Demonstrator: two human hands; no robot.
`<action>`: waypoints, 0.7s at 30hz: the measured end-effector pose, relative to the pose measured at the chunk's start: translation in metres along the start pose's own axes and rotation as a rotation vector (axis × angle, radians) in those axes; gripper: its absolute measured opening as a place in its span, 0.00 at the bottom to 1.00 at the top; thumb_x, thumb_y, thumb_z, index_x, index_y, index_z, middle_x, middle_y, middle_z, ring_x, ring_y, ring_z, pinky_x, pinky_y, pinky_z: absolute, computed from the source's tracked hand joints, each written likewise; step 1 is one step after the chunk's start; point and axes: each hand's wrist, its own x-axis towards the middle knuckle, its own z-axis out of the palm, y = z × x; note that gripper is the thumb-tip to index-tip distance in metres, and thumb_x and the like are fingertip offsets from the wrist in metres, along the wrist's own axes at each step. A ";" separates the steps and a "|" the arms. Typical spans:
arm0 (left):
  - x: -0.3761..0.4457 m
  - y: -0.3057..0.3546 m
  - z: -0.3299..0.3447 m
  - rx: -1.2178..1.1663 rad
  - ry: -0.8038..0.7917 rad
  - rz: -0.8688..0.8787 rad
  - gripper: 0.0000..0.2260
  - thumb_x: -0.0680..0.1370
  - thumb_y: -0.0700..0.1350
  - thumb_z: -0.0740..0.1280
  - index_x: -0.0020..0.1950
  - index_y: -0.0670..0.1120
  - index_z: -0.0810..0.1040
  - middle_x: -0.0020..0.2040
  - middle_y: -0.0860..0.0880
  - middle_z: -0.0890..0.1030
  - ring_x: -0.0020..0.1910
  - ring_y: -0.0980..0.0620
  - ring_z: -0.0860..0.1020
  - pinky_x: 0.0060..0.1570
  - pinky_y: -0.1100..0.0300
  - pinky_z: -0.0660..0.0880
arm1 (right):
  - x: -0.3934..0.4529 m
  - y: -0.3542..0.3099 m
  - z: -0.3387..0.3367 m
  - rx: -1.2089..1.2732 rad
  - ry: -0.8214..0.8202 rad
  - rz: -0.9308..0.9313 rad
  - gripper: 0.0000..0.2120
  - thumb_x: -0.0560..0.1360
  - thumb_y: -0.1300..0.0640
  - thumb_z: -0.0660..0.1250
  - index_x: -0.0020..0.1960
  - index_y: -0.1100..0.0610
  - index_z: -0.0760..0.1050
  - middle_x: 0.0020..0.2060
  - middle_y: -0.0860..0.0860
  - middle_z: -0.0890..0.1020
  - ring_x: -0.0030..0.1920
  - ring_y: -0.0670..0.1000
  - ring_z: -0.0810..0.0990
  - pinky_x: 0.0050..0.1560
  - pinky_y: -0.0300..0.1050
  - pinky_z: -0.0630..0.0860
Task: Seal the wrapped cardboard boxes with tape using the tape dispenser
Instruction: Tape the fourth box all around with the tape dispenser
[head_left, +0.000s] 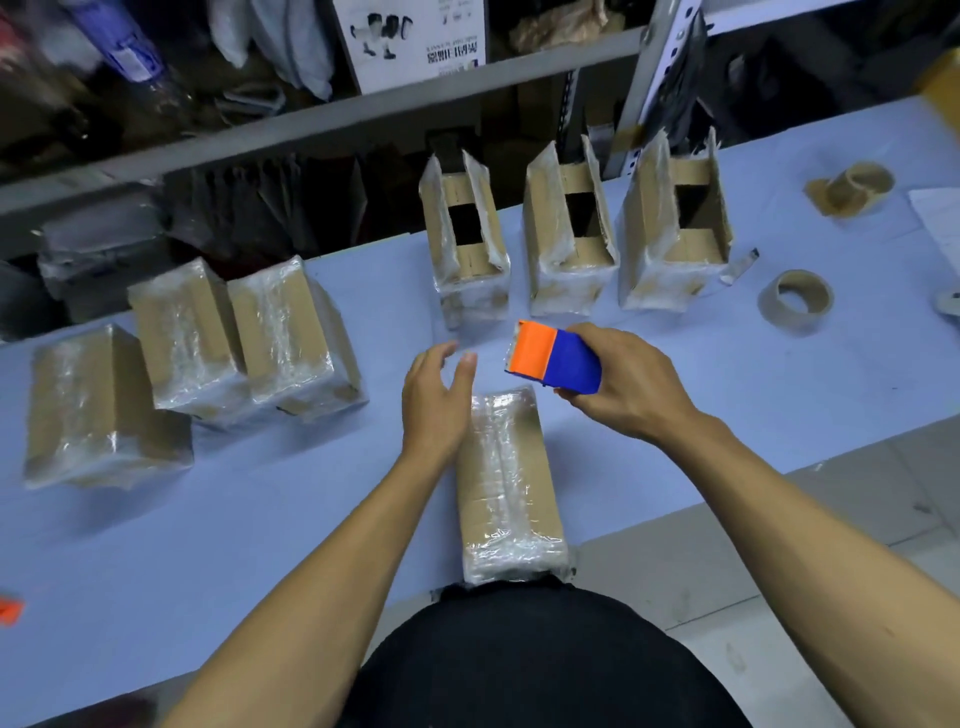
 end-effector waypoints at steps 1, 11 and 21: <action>0.003 0.012 -0.004 -0.098 -0.056 -0.019 0.09 0.83 0.54 0.63 0.57 0.52 0.80 0.57 0.56 0.81 0.56 0.60 0.78 0.59 0.58 0.73 | 0.000 -0.001 -0.003 0.010 0.006 -0.022 0.21 0.68 0.49 0.73 0.59 0.48 0.72 0.46 0.46 0.80 0.45 0.52 0.77 0.39 0.45 0.72; 0.013 0.047 -0.028 -0.471 -0.500 -0.282 0.10 0.82 0.51 0.67 0.44 0.49 0.84 0.41 0.51 0.84 0.42 0.54 0.81 0.47 0.54 0.79 | 0.007 -0.016 -0.018 0.031 0.026 -0.159 0.26 0.68 0.48 0.75 0.63 0.49 0.71 0.51 0.46 0.81 0.48 0.51 0.77 0.42 0.44 0.72; 0.004 0.022 -0.017 -0.300 -0.150 -0.142 0.10 0.82 0.41 0.66 0.40 0.46 0.80 0.32 0.52 0.79 0.31 0.56 0.75 0.35 0.62 0.76 | 0.007 -0.022 -0.015 -0.104 -0.094 -0.226 0.20 0.68 0.43 0.71 0.54 0.47 0.68 0.45 0.44 0.78 0.43 0.51 0.75 0.37 0.45 0.72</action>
